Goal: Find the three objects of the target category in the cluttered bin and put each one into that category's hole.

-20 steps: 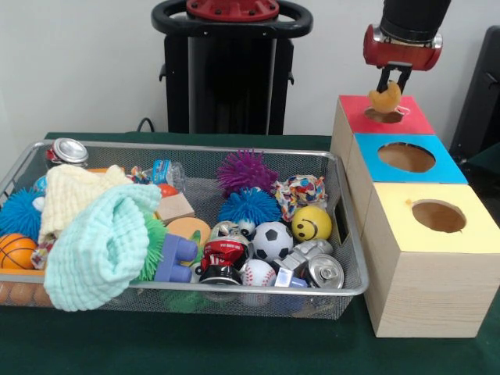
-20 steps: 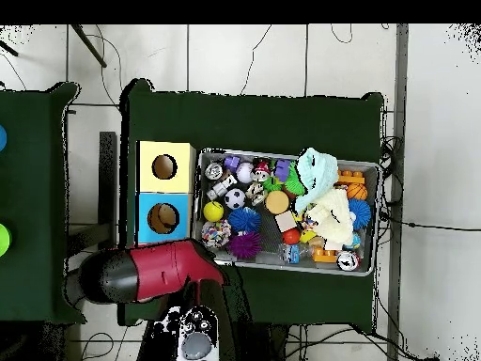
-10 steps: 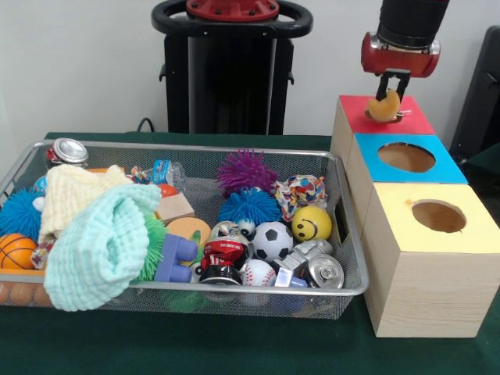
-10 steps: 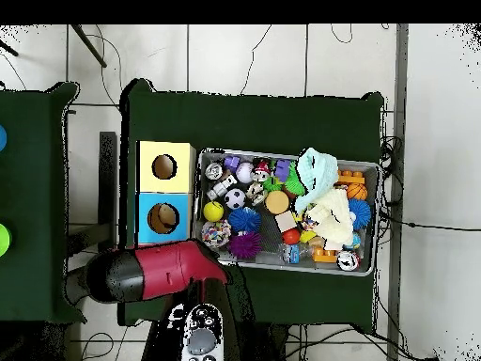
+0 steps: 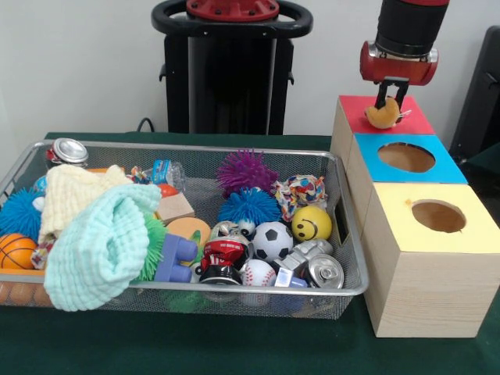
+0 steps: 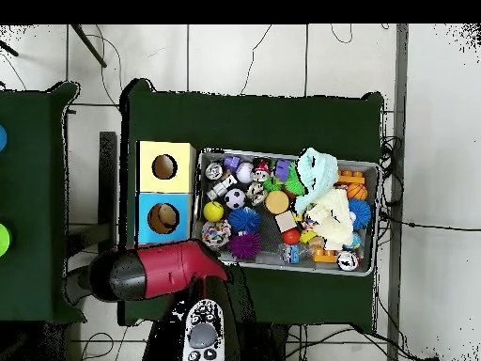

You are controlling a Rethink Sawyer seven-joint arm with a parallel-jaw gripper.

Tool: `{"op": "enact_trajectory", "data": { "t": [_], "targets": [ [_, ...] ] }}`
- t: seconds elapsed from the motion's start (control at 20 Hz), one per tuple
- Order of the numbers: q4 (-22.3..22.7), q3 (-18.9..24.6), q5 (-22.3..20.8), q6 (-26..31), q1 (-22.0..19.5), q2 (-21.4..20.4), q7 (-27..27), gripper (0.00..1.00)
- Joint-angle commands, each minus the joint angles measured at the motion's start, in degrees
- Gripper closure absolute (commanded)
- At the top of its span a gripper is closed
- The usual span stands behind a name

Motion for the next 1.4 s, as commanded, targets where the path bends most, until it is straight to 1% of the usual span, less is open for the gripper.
{"op": "enact_trajectory", "data": {
  "t": [0.05,0.35,0.65,0.8,1.0,1.1,1.4],
  "targets": [
    [2.9,2.3,-1.6,-7.1,-1.7,4.1,5.3,1.0],
    [4.9,2.0,-1.5,-7.5,-1.2,2.6,6.0,1.0],
    [7.3,2.0,-1.9,-9.6,-1.5,1.9,6.0,1.0],
    [8.0,2.0,-2.0,-11.0,-1.5,2.1,6.1,1.0],
    [10.4,1.7,-2.3,-14.0,-1.0,2.0,6.9,1.0],
    [11.0,1.5,-2.3,-14.7,-0.9,2.0,7.0,1.0],
    [10.7,1.5,-1.8,-15.0,-1.0,2.5,6.5,1.0]
  ]
}}
